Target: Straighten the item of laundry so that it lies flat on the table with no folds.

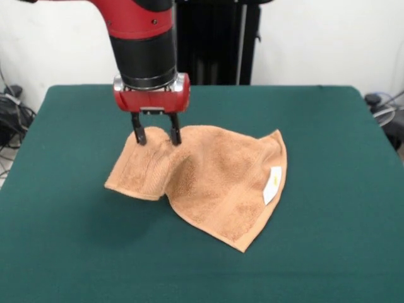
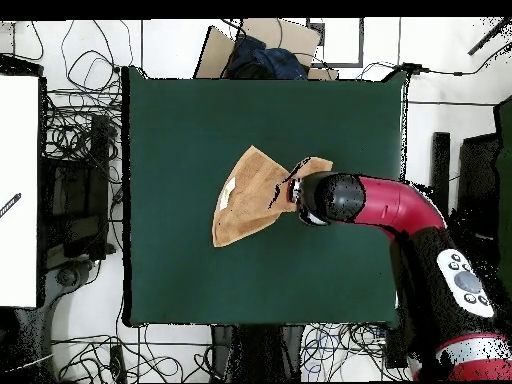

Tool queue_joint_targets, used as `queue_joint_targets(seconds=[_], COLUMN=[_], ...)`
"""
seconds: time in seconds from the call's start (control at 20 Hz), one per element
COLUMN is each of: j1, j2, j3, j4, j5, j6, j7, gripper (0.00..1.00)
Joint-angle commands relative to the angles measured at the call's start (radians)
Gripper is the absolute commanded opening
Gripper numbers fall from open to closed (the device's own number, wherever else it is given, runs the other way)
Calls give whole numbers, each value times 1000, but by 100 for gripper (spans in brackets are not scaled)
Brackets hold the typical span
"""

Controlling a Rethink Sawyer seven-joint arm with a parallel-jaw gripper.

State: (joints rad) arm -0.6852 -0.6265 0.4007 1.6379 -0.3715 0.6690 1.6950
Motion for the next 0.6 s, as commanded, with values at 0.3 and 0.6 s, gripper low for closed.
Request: queue_joint_targets(seconds=[0.3, 0.6], j1=[6, 10], j2=[-39, -33], j3=[-6, -14], j4=[139, 134], j5=[-50, -53], j6=[-72, -72], j7=[21, 25], gripper=[100, 100])
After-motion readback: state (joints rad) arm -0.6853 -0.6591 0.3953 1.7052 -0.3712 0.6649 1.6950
